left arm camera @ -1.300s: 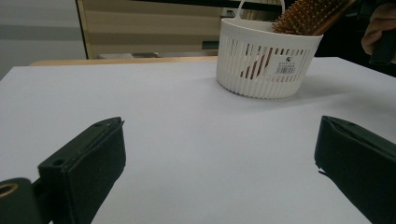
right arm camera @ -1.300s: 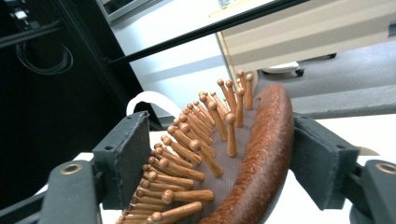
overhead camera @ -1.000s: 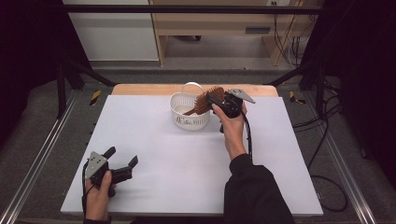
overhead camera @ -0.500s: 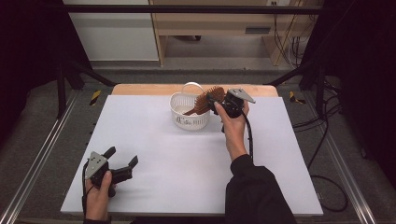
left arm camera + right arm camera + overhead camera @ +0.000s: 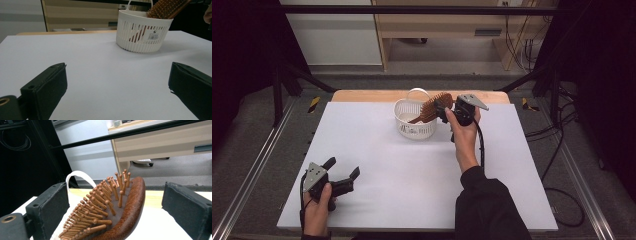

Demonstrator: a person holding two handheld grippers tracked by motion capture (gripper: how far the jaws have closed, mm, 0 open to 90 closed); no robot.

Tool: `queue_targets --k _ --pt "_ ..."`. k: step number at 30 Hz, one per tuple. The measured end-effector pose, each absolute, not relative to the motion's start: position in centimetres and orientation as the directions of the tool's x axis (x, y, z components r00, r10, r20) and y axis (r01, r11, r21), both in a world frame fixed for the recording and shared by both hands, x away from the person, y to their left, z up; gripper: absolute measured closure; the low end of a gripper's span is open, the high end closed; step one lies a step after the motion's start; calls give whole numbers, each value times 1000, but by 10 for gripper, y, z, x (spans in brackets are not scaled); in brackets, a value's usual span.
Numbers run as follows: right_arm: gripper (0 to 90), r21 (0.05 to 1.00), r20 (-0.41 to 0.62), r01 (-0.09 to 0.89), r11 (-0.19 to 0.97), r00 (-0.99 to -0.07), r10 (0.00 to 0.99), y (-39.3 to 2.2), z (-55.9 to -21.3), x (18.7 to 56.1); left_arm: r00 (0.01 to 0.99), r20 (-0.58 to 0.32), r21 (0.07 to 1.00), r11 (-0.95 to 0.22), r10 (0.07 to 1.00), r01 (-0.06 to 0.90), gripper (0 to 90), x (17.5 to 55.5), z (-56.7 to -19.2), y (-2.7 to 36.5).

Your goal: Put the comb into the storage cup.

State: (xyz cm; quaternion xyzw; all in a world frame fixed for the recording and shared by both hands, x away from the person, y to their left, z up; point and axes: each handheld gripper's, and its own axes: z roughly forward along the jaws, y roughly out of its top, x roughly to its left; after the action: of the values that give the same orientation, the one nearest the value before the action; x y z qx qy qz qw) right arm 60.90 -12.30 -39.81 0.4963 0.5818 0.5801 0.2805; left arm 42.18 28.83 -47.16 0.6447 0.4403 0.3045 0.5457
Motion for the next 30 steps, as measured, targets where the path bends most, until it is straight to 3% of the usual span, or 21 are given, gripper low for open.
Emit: queue_targets --k 30 --pt "75 973 182 206 -107 -395 900 -132 -377 588 425 -86 972 -18 901 235 21 422 -472 288"
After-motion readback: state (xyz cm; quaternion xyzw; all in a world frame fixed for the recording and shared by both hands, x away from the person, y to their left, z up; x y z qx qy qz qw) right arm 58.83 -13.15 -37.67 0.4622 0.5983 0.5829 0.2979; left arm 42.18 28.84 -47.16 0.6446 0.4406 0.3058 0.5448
